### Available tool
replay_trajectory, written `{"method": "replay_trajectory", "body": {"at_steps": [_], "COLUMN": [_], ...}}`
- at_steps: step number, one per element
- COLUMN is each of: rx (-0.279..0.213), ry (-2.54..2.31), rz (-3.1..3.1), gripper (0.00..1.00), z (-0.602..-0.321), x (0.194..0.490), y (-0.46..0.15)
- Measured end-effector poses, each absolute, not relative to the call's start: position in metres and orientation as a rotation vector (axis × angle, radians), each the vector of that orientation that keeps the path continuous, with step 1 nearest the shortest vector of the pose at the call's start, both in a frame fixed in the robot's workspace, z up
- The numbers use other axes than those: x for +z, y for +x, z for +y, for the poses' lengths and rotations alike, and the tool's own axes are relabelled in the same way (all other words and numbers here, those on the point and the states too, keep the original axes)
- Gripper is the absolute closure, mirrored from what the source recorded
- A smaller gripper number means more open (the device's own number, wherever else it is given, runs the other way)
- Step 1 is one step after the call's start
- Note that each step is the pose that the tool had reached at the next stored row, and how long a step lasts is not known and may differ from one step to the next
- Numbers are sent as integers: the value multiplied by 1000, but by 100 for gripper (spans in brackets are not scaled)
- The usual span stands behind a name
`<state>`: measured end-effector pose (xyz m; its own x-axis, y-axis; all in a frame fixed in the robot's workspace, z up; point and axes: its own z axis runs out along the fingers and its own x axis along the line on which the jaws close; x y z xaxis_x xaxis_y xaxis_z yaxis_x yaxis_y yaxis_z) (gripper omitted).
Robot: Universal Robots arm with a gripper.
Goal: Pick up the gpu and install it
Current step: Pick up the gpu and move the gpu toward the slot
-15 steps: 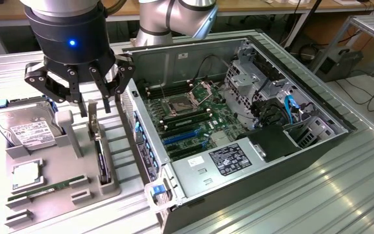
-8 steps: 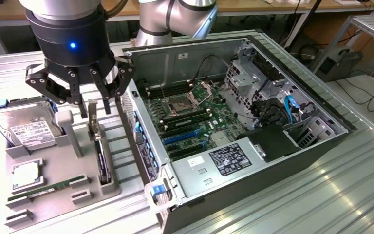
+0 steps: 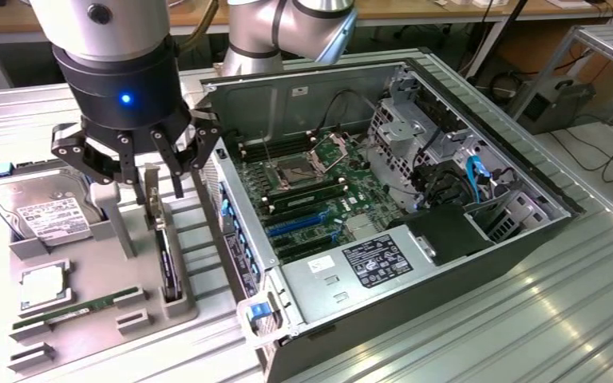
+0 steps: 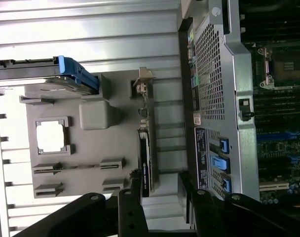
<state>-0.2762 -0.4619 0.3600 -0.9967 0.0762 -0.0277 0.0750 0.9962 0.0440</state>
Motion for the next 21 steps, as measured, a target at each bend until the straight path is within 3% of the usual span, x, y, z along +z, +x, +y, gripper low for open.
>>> {"method": "replay_trajectory", "body": {"at_steps": [21], "rx": [67], "ry": [118], "rz": [3109], "gripper": [58], "z": [-462], "x": [315], "y": [-287]}}
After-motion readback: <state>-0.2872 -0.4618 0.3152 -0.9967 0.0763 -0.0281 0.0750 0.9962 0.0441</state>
